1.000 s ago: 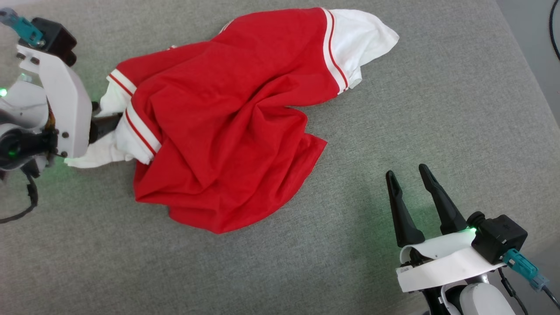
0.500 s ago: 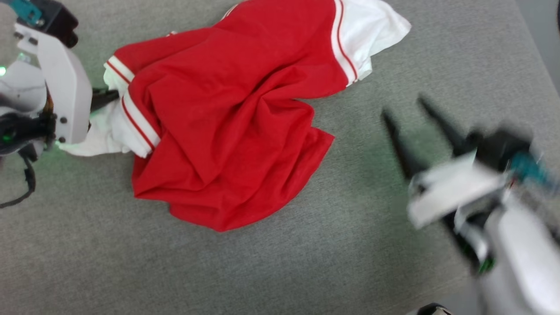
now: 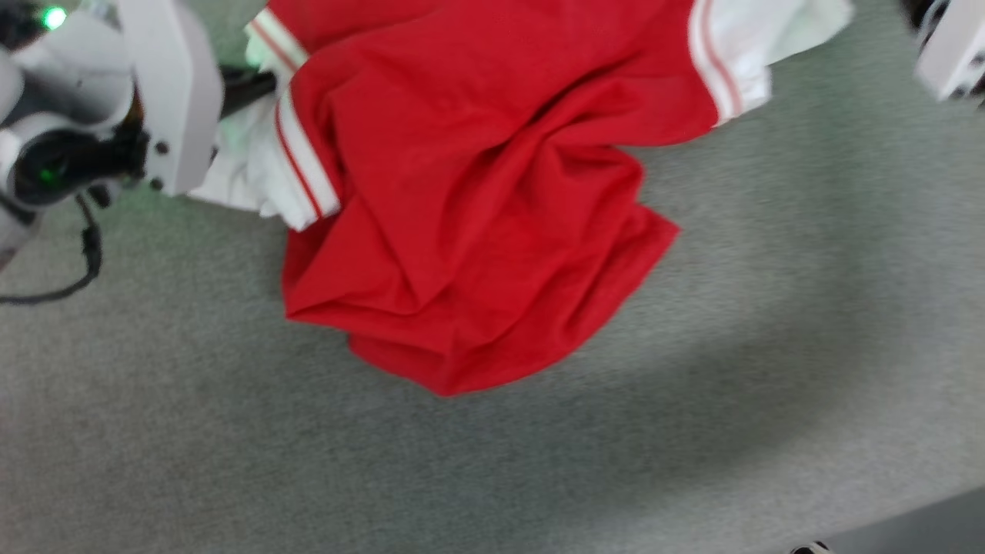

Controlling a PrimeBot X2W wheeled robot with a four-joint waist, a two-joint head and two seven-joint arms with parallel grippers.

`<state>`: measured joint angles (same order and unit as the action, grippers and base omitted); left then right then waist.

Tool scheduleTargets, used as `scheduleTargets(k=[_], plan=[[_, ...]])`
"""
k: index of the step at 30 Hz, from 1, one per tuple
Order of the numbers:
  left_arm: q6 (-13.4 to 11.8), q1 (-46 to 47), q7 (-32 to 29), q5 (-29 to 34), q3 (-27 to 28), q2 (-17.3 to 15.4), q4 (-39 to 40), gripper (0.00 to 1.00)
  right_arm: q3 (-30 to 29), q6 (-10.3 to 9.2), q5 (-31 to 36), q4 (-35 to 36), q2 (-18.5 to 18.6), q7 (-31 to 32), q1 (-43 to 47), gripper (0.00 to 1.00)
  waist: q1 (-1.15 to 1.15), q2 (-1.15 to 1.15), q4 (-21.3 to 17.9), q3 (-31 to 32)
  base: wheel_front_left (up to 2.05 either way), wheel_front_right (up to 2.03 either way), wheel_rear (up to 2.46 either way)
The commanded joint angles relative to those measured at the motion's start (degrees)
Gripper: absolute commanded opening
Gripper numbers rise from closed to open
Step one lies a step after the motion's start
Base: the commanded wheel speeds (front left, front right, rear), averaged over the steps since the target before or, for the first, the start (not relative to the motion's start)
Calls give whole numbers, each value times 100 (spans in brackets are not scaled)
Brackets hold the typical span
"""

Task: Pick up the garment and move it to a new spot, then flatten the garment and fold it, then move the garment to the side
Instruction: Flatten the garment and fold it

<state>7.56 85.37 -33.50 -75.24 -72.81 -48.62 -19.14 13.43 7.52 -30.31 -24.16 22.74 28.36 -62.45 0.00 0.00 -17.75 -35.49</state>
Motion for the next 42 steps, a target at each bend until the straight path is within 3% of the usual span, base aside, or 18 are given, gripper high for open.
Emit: scheduleTargets(k=[1, 10, 11, 19, 20, 22, 28, 32, 42], plan=[[-13, -15, -42, 58, -98, 84, 7, 0, 98, -6, -17, -213, 24, 113, -146, 100, 0, 0, 348, -378, 0, 0, 0], [-41, 246, -128, 176, -140, 68, 224, 0, 949, -6, -403, -1076, 218, 507, -907, 100, 0, 0, 610, -710, 0, 0, 0], [-42, 257, -143, 183, -154, 25, 275, 0, 1241, -6, -448, -1201, 307, 604, -1023, 100, 0, 0, 641, -751, 0, 0, 0], [-52, 227, -172, 113, -194, -50, 415, 0, 1978, -1, -860, -1539, 370, 776, -1058, 100, 0, 0, 703, -813, 0, 0, 0], [-52, 218, -170, 106, -196, -62, 422, 0, 2055, 2, -949, -1560, 374, 808, -1063, 60, 0, 0, 700, -812, 0, 0, 0], [-53, 202, -176, 87, -198, -70, 431, 0, 2166, 1, -1052, -1611, 441, 816, -1080, 0, 0, 0, 698, -809, 0, 0, 0], [-52, 176, -48, -17, -186, 16, 428, 0, 2335, -7, -1316, -1713, 647, 668, -1179, 0, 0, 0, 715, -745, 0, 0, 0], [-48, 186, 196, -113, -161, 95, 401, 0, 2286, -8, -1334, -1721, 700, 254, -1334, 0, 0, 0, 768, -661, 0, 0, 0], [-13, 383, 1807, -288, -28, 334, -45, 0, 1739, -6, -1362, -1999, 688, -1306, -1542, 0, 0, 0, 1028, -67, 0, 0, 0]])
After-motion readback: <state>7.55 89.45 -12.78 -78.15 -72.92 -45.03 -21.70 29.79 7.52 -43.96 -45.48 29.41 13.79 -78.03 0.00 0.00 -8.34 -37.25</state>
